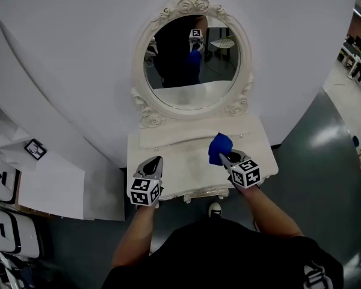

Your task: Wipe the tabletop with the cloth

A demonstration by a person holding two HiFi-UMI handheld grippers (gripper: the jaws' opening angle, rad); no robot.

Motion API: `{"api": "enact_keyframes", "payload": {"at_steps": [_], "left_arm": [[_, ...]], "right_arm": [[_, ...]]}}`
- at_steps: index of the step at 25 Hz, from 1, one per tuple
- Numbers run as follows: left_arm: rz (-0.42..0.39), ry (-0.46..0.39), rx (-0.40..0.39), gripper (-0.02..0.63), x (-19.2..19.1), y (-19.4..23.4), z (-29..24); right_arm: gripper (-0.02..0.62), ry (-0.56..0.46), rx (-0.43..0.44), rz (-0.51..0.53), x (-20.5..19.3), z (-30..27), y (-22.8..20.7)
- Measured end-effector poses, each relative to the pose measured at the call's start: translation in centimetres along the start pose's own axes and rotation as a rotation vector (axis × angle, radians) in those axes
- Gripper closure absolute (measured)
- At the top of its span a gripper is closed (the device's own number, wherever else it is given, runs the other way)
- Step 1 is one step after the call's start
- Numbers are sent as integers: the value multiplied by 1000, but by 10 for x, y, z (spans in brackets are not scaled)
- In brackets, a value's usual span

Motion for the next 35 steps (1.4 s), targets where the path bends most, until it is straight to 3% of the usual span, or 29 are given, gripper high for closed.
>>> {"api": "enact_keyframes", "payload": {"at_steps": [13, 24, 35], "left_arm": [[-49, 49, 29, 592, 22, -6, -73], [-1, 57, 73, 592, 18, 15, -97], [16, 82, 113, 592, 23, 30, -152]], "right_arm": [[554, -1, 42, -24, 18, -38, -85], [554, 23, 81, -6, 34, -69, -97], [553, 47, 119, -2, 47, -114, -143]]}}
Point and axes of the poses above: the fingertips, and each gripper's own axes: z backward along the fingers, y to its left, x out of its top, the point moved 4 cm from there along z, backward along the fingers, and after that the axes turned 5 degrees about -z, right-handed, at the moved point
